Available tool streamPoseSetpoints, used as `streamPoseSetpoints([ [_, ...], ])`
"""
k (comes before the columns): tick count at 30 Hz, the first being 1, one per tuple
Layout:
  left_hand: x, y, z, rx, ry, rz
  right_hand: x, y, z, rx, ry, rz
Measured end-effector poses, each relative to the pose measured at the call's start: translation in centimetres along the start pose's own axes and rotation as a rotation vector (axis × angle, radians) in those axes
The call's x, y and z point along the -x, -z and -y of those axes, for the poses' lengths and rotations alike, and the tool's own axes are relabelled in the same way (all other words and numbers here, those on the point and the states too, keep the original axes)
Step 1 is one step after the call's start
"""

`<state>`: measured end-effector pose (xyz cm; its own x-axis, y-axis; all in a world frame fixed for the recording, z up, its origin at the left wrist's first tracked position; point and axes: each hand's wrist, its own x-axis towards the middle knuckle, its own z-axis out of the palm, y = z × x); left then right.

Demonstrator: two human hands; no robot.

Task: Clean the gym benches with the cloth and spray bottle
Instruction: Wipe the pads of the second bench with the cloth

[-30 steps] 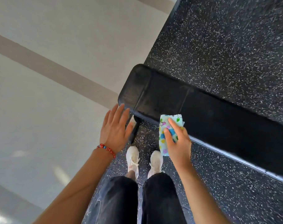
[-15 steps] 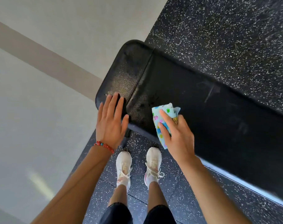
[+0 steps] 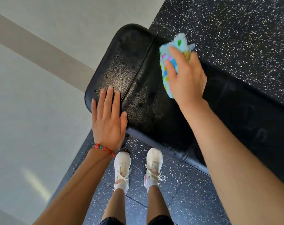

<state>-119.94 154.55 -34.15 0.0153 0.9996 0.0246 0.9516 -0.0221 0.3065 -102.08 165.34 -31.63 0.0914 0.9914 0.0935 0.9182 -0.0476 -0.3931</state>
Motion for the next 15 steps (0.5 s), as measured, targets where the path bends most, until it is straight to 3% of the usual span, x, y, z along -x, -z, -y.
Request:
streamPoseSetpoints([
  [4,0.1,0.2,-0.1,-0.001,0.005,0.019,4.0,-0.3,1.9,-0.064,-0.045,-0.020],
  [7,0.0,0.7,0.0,-0.004,-0.002,0.048,8.9,0.2,3.6,-0.054,0.071,0.070],
  [12,-0.1,0.9,0.3,-0.024,-0.023,0.070,7.2,0.0,2.6,-0.001,0.238,0.103],
  [15,0.0,0.9,0.5,-0.036,-0.022,0.074,3.1,-0.7,3.0,-0.051,0.085,0.052],
])
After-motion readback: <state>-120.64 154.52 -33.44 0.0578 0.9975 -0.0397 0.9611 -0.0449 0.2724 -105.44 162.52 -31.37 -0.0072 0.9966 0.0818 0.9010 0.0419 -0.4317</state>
